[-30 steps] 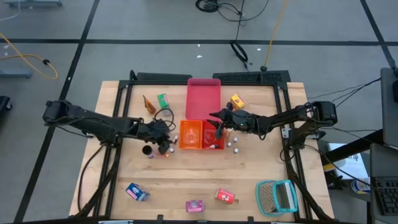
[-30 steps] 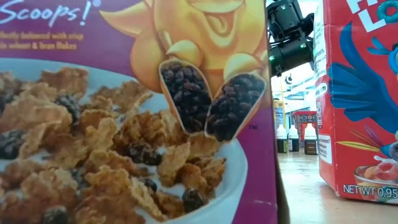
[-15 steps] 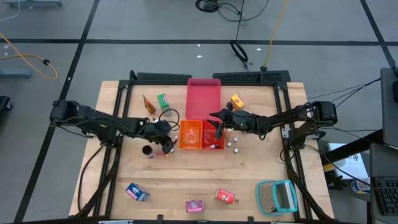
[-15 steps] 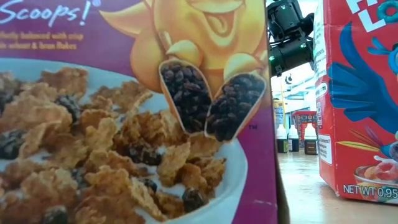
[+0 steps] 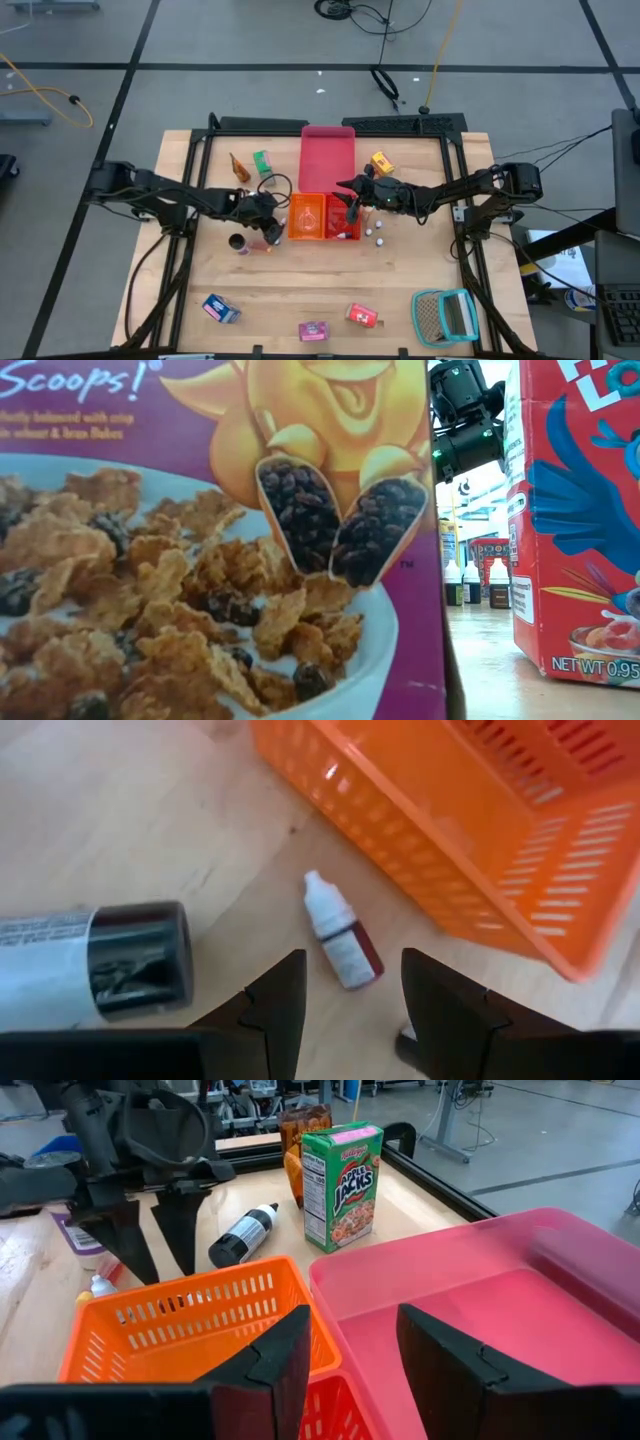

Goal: Pick & Place Kitchen Items
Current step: Put the small orange food coloring bottle into the red basket

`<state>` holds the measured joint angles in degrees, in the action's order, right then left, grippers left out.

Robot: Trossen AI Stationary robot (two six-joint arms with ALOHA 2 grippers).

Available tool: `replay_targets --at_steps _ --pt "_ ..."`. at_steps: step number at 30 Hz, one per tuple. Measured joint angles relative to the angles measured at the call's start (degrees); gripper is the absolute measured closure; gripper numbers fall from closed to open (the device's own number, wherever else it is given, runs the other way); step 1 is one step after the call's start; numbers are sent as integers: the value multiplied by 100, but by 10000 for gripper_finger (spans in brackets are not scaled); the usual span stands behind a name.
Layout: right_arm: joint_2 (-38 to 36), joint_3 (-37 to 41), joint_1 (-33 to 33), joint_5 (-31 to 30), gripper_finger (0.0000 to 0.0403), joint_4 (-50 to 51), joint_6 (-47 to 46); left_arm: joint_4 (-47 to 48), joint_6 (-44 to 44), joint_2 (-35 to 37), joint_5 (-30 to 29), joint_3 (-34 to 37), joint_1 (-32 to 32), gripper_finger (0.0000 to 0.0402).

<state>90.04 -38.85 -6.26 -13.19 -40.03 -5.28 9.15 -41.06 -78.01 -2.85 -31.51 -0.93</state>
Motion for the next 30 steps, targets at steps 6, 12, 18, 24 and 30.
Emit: replay_targets --at_steps 6,12,18,24,30 --pt "0 0 0 0 261 0 -1 -53 -7 -140 50 -1 -57 236" --pt "0 0 0 0 261 1 -1 -368 -125 -359 184 0 -57 236" --pt "0 0 2 0 261 0 -2 299 -9 -739 98 -379 -55 236" --pt "0 0 35 0 261 0 0 883 243 -1287 27 -999 -54 237" --pt "0 0 37 0 261 0 -2 1577 376 -1401 -17 -1360 -72 304"
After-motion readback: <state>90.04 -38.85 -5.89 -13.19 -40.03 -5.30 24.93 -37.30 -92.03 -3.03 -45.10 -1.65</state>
